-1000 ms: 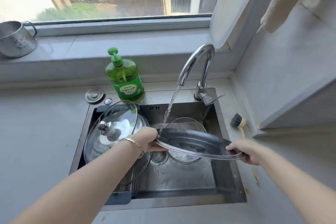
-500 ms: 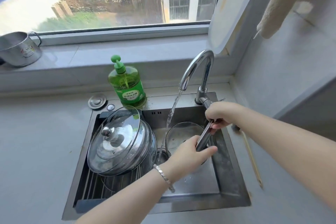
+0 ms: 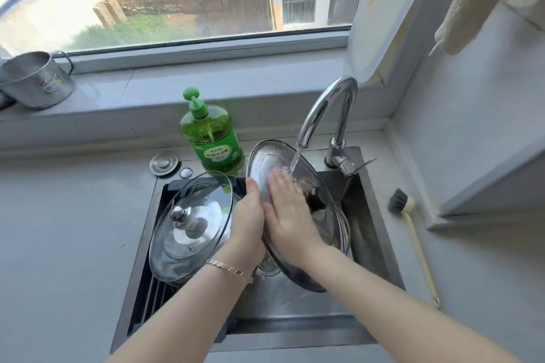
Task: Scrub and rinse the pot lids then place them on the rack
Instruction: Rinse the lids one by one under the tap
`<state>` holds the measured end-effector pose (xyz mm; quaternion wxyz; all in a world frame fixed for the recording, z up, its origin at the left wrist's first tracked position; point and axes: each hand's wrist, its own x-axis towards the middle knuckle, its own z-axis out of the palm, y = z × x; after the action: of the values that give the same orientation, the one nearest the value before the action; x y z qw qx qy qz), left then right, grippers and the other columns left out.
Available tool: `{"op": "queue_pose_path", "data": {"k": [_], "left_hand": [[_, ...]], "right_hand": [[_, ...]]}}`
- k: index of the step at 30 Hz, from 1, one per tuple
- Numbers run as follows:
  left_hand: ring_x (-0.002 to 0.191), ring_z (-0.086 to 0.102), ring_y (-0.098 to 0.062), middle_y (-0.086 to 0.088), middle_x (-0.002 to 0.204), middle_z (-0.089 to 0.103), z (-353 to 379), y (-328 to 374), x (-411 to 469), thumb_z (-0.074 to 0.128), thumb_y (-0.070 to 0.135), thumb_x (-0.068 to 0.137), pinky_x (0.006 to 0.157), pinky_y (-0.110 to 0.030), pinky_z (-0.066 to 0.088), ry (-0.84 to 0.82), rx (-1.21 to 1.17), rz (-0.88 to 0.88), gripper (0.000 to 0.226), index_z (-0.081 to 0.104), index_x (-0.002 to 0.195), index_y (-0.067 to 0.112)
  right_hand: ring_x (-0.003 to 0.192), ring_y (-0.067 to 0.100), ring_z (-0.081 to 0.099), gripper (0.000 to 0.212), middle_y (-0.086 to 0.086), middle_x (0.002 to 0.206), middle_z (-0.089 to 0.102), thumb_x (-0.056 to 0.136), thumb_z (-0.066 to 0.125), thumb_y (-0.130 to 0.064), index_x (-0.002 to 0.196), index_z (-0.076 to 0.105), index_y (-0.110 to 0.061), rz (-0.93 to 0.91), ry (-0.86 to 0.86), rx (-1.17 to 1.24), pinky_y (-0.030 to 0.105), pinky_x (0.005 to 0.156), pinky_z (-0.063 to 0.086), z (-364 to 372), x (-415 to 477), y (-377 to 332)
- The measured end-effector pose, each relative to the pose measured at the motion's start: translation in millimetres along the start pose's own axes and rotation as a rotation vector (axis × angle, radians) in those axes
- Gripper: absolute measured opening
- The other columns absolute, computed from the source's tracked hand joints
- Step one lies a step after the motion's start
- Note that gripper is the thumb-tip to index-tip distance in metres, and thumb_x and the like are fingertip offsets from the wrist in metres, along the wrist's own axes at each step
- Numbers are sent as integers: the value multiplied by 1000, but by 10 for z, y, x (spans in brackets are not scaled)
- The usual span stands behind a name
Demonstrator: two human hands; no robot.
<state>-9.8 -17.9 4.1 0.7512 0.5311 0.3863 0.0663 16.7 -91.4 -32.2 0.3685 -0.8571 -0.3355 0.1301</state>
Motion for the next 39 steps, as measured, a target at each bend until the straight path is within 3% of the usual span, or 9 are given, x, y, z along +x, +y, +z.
{"op": "queue_pose_path", "data": {"k": [2, 4, 7, 9, 14, 19, 25, 30, 39], "left_hand": [[119, 52, -13, 3, 128, 54, -80, 10, 32, 29, 42, 100, 103, -29, 40, 9, -61, -12, 48, 51, 128, 10], [125, 49, -16, -4, 134, 54, -174, -37, 107, 28, 39, 101, 110, -34, 35, 22, -63, 10, 45, 53, 127, 13], [99, 65, -28, -14, 100, 70, -237, -79, 192, 36, 53, 96, 96, -43, 48, 147, 106, -13, 45, 65, 86, 19], [96, 66, -32, -19, 99, 70, -238, -57, 204, 37, 58, 93, 94, -46, 49, 155, 152, -42, 49, 63, 80, 18], [96, 66, -23, -10, 98, 71, -264, -7, 166, 31, 56, 94, 89, -36, 51, 104, 215, 2, 48, 65, 85, 22], [87, 66, -25, -12, 91, 69, -244, -10, 123, 33, 56, 94, 85, -38, 53, 144, 267, -65, 53, 64, 87, 14], [76, 65, -16, -8, 83, 69, -306, -13, 121, 28, 51, 97, 60, -16, 50, 124, 346, 4, 60, 69, 92, 7], [74, 67, -20, -11, 80, 70, -308, 113, 130, 34, 52, 96, 73, -33, 54, 148, 261, 8, 54, 65, 76, 13], [34, 24, -6, 7, 39, 27, -290, 243, -220, 41, 38, 96, 37, -16, 21, 119, 317, 198, 53, 28, 50, 15]], "right_hand": [[143, 13, 8, 63, -4, 152, 11, 96, 15, -49, 146, 15, -10, -214, 30, -86, 29, 116, -2, 144, -42, -12], [143, 16, 13, 61, -1, 154, 19, 93, 24, -44, 146, 24, -13, -235, 46, -108, 32, 116, 3, 172, 62, 31], [145, 14, 4, 58, 0, 157, 13, 95, 21, -43, 148, 21, -19, 42, 35, -37, 35, 118, 1, 40, 411, 15], [145, 15, 2, 52, 0, 158, 10, 100, 23, -34, 149, 19, -18, 217, 17, -1, 34, 117, 0, -43, 607, -8], [145, 13, 2, 65, 0, 157, 15, 91, 11, -43, 148, 22, -12, -130, -25, -61, 25, 114, -9, 70, 208, -154], [145, 11, -1, 57, -1, 158, 8, 98, 21, -39, 149, 14, -14, 165, -74, -64, 33, 117, -1, -37, 481, -42], [145, 12, -5, 59, 2, 158, 1, 96, 13, -35, 149, 8, -11, -20, -156, -161, 27, 115, -10, 71, 249, -190], [144, 10, -6, 68, 0, 158, 0, 90, 8, -44, 150, 7, -12, 36, -128, -142, 30, 114, -9, 94, 431, -251], [124, 35, 46, 63, 20, 137, 47, 97, 23, -51, 133, 44, -4, 817, -167, 522, 41, 105, 37, -186, 1005, 562]]}}
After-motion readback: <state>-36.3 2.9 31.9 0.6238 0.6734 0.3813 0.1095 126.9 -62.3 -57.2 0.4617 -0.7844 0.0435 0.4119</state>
